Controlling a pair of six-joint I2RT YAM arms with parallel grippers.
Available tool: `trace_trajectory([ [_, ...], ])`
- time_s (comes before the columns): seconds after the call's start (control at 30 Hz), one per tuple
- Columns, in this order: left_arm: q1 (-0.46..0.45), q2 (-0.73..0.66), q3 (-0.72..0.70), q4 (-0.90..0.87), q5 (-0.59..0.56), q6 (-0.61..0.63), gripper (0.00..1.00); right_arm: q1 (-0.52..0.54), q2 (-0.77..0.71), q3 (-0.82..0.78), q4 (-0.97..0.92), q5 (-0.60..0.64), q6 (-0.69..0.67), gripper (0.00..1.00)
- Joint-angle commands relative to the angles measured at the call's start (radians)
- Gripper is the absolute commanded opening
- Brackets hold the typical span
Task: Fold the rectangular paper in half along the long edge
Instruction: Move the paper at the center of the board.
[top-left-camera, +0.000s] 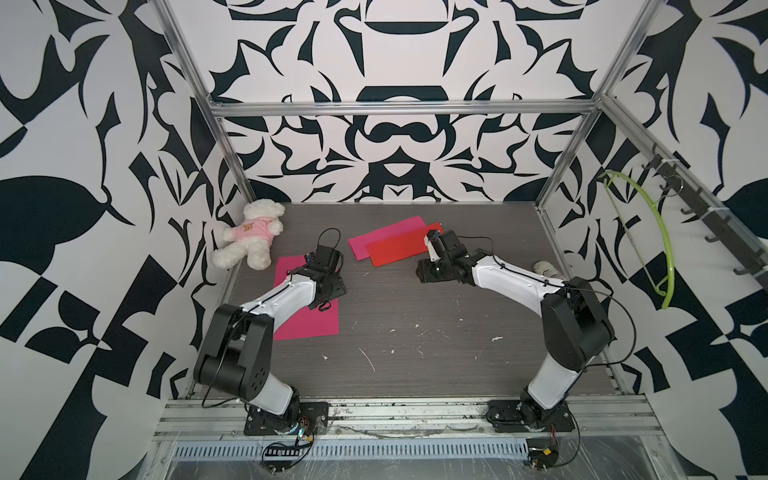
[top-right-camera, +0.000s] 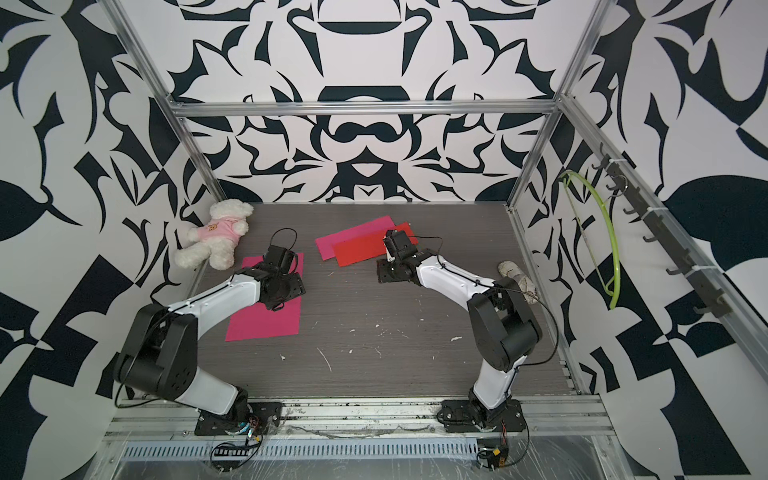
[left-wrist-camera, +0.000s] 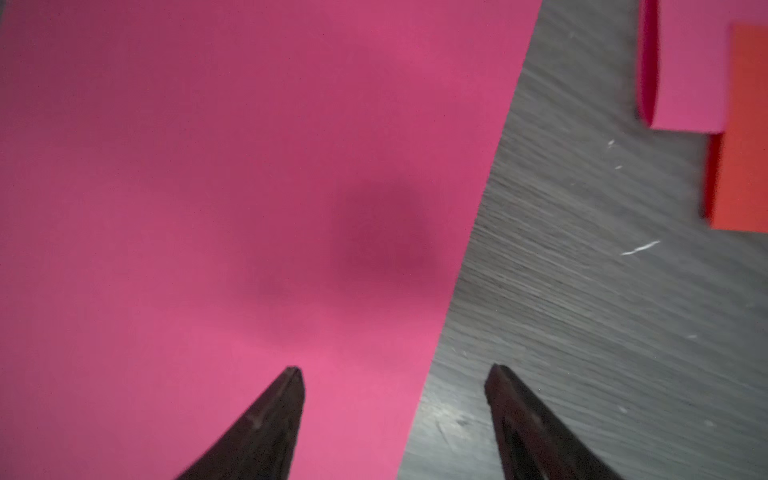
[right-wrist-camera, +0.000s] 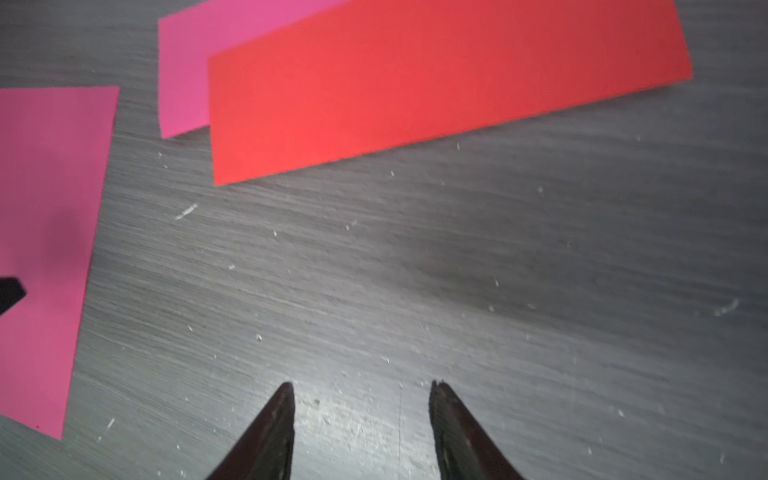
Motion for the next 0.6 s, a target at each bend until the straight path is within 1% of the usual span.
trace_trajectory([
  [0.0, 0.002, 0.051, 0.026, -0.033, 0.053, 0.040, 0.67, 0.004, -0.056, -0.030, 0.037, 0.021, 0.015, 0.55],
  [0.13, -0.001, 0.069, -0.004, -0.019, 0.143, 0.013, 0.57, -0.001, -0.063, -0.038, 0.029, 0.034, 0.010, 0.55],
  [0.2, -0.012, 0.058, -0.042, 0.004, 0.192, -0.013, 0.54, -0.003, -0.061, -0.038, 0.027, 0.034, 0.011, 0.55],
  [0.27, -0.037, 0.043, -0.073, 0.013, 0.218, -0.037, 0.53, -0.004, -0.061, -0.035, 0.029, 0.035, 0.011, 0.55],
  [0.43, -0.140, 0.011, -0.156, 0.034, 0.248, -0.116, 0.52, -0.010, -0.059, -0.022, 0.032, 0.035, 0.011, 0.55],
  [0.57, -0.248, 0.003, -0.204, 0.072, 0.270, -0.209, 0.52, -0.011, -0.062, -0.020, 0.028, 0.033, 0.011, 0.55],
])
